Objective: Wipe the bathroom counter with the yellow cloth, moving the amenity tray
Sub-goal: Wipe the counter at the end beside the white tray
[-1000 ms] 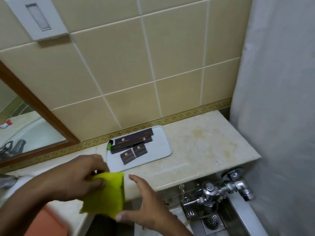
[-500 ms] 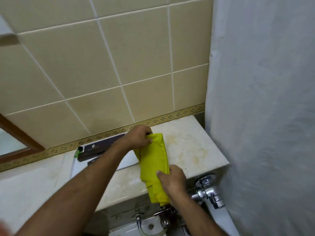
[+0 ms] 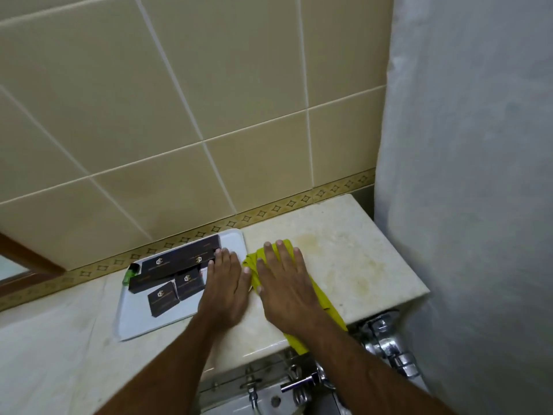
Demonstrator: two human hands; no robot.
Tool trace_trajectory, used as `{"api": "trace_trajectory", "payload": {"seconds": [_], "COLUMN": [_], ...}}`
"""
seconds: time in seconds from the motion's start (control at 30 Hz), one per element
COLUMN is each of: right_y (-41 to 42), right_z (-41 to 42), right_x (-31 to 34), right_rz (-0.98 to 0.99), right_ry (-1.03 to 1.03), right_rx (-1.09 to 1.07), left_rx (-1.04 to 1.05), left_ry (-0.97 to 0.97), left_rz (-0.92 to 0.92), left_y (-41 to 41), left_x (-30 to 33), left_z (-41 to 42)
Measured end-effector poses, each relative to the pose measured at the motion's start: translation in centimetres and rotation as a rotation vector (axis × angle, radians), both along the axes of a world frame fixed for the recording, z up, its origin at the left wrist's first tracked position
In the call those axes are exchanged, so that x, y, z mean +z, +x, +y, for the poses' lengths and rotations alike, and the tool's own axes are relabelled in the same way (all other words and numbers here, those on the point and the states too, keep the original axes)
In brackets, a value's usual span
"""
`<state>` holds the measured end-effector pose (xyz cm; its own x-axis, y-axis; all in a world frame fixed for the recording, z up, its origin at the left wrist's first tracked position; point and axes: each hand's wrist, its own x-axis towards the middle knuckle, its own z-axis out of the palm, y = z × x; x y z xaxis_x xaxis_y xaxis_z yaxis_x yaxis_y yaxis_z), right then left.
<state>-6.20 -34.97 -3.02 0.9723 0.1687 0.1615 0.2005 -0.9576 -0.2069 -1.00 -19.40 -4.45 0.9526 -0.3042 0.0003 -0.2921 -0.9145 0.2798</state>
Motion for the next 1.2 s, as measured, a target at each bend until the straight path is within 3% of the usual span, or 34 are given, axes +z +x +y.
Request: {"api": "trace_trajectory", "payload": {"seconds": [0.4, 0.6, 0.97, 1.2], "right_y": [9.7, 10.5, 4.1, -2.3], "right_z": [-1.8, -7.8, -18.1, -17.4], "right_x": [-2.2, -2.2, -1.9, -2.1], "right_rz": [0.054, 0.042, 0.103, 0.134], "right_ry": [0.042, -0.018, -0.094, -0.106], "right_rx": [-0.215, -0.317, -0.413, -0.526], "left_rx": [-0.008, -0.004, -0.001, 0.001], "left_ry": [-0.075, 0.044, 0.102, 0.109], "left_rz": [-0.060, 0.034, 0.042, 0.048], "left_y": [0.0, 0.5, 0.3, 0.1], "left_x": [-0.5, -0.2, -0.1, 0.2], "left_z": [0.1, 0.1, -0.1, -0.3]}}
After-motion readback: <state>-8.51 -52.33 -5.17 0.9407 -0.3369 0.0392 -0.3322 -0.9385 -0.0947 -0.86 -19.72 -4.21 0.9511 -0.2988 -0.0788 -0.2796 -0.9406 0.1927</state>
